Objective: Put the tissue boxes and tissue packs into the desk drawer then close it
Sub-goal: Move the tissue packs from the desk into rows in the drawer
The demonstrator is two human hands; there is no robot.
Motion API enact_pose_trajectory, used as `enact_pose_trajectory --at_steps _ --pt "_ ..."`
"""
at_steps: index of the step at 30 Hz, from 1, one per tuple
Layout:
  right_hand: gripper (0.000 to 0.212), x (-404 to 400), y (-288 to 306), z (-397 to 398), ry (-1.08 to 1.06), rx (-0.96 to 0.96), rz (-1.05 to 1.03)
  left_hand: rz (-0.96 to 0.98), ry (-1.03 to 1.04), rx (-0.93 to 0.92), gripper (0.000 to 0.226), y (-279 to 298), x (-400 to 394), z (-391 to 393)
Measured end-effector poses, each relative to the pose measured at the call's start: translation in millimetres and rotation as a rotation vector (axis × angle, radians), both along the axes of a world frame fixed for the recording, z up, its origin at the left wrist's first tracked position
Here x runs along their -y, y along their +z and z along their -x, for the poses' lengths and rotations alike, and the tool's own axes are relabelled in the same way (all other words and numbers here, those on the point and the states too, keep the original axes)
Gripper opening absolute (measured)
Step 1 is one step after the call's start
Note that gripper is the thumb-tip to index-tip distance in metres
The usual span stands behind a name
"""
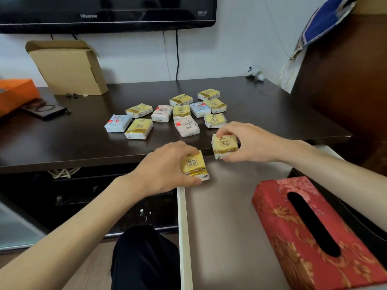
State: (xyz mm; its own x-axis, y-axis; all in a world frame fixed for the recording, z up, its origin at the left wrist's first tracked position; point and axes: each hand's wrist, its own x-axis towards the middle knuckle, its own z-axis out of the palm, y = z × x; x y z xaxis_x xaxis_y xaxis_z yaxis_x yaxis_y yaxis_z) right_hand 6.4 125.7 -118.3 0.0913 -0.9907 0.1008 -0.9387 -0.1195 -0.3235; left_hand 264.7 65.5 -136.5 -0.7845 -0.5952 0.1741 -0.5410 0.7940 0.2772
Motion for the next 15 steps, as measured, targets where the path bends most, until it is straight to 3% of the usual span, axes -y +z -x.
enact_pose_trajectory --at_steps 4,9,12,15 --pt "0.058 -39 -14 2 -0.028 0.1 -0.066 0.019 -0.055 0.021 0.076 -24 -25 12" --pt "0.064 -73 -48 -6 -0.015 0.018 -0.231 0.048 -0.065 0.119 0.075 -68 -41 34" --pt "0.072 -72 -60 -14 -0.004 -0.104 -0.233 0.147 -0.083 0.247 0.078 -81 -43 42" --pt "0.092 -70 -68 -15 0.021 -0.302 -0.227 0.16 -0.103 0.342 0.087 -82 -43 44"
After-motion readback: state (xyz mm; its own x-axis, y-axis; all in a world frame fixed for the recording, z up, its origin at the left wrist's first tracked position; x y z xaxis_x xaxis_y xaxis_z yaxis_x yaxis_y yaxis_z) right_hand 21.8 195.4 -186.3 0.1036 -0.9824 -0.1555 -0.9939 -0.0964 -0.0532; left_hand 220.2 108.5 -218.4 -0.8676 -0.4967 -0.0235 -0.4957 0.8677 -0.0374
